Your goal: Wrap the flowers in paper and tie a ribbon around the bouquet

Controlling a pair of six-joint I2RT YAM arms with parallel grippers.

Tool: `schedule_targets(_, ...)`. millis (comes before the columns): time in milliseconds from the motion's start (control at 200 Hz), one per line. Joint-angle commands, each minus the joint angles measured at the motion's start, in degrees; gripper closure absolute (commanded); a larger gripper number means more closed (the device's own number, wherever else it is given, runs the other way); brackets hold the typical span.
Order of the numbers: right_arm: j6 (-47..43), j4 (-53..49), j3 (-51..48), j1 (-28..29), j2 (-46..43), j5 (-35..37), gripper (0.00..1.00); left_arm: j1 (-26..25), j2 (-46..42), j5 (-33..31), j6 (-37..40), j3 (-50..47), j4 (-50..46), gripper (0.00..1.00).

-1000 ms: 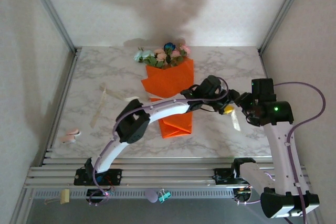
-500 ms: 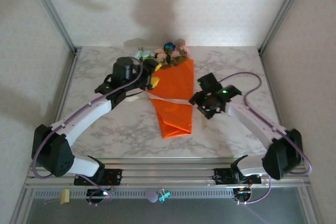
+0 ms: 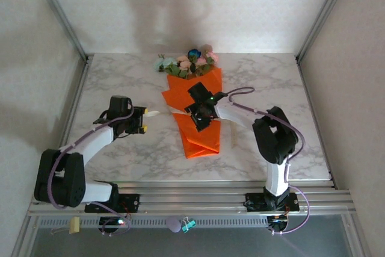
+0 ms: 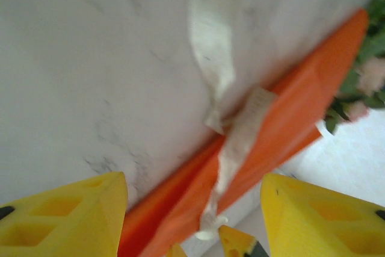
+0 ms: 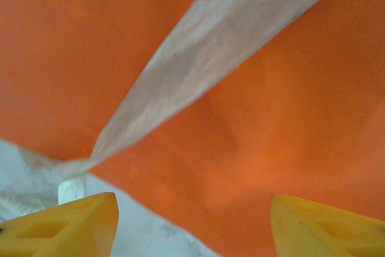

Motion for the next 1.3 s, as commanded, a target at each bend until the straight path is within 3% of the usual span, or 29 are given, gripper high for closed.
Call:
schedule_targets(0,6.93,3.07,4.9,-0.4,2.74,1.21,0.33,0.94,4.12,1.23,0.65,3.38,4.45,0.39)
schedule_targets(175,12.06,4.63,6.9,-0.64,7.12,1.8,0.37,1.16,8.36,0.76,1.27,5.4,4.43,0.39)
schedule_targets(310,14.31,3.71,7.84,-0.9,9.25,3.5,0.49,1.3,10.04,1.03,1.28,6.68,4.52,0.42)
schedule_targets(350,14.82,3.55,8.09,-1.04,9.77,3.89,0.57,1.34,10.26,1.01,1.71,7.38,4.01,0.42)
schedule_targets(465,15.3,3.73,8.44,-1.73,10.54,3.99,0.92,1.55,10.57,1.12,3.3,9.11,2.44,0.43)
schedule_targets(521,13.74,3.39,9.16,-1.96,9.98,4.11,1.0,1.56,10.44,1.2,3.95,9.48,1.66,0.44)
schedule_targets(721,-0.18,-5.99,11.31,-1.23,-0.35,4.41,1.0,1.27,8.05,0.99,4.36,8.02,-0.43,0.37)
schedule_targets(931,-12.64,-11.5,-8.23,-1.95,-20.77,-0.96,1.0,-1.42,9.25,0.92,2.87,5.22,2.07,0.31)
schedule_targets(1101,-24.13,-25.2,-18.62,-3.64,-39.0,0.52,1.0,-3.73,11.23,-2.16,3.45,5.4,0.29,0.31)
schedule_targets(1176,-29.43,-32.54,-21.88,-6.09,-46.13,3.04,1.0,-4.73,11.36,-4.31,4.02,5.5,-1.77,0.31)
schedule_targets(1291,-37.7,-39.69,-26.52,-12.09,-51.72,1.42,1.0,-6.95,11.07,-7.05,4.91,5.8,-4.39,0.31)
